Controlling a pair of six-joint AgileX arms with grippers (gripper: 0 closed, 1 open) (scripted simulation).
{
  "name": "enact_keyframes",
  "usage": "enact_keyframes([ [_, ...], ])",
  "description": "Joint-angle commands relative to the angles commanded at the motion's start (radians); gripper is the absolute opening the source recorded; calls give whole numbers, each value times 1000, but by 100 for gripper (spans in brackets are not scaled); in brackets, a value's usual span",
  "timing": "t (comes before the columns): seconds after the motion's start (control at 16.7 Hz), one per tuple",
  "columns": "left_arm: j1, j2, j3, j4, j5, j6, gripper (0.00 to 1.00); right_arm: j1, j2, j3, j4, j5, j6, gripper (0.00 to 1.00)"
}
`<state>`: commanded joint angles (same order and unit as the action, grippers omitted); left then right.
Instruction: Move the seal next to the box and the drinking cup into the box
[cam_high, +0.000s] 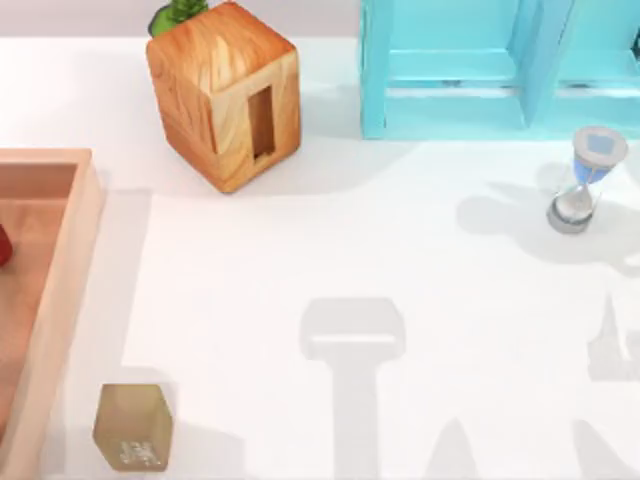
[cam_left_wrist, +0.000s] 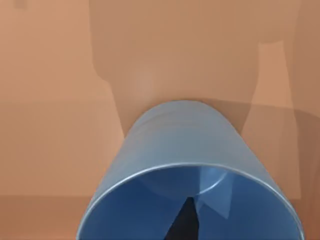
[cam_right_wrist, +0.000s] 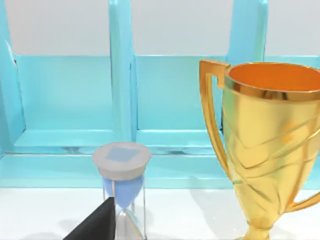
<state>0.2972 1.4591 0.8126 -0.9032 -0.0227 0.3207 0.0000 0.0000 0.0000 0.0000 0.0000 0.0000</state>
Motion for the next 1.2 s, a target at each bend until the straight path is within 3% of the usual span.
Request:
enact_keyframes([
  [0.12, 0, 0, 0, 0, 0, 0, 98, 0, 0, 0, 0, 0, 0, 100],
  [0.18, 0, 0, 0, 0, 0, 0, 100, 0, 0, 0, 0, 0, 0, 100],
  [0.72, -3, -2, 2, -2, -2, 0, 100, 0, 0, 0, 0, 0, 0, 100],
  [1.2, -45, -137, 106, -179, -45, -9, 100, 0, 0, 0, 0, 0, 0, 100],
])
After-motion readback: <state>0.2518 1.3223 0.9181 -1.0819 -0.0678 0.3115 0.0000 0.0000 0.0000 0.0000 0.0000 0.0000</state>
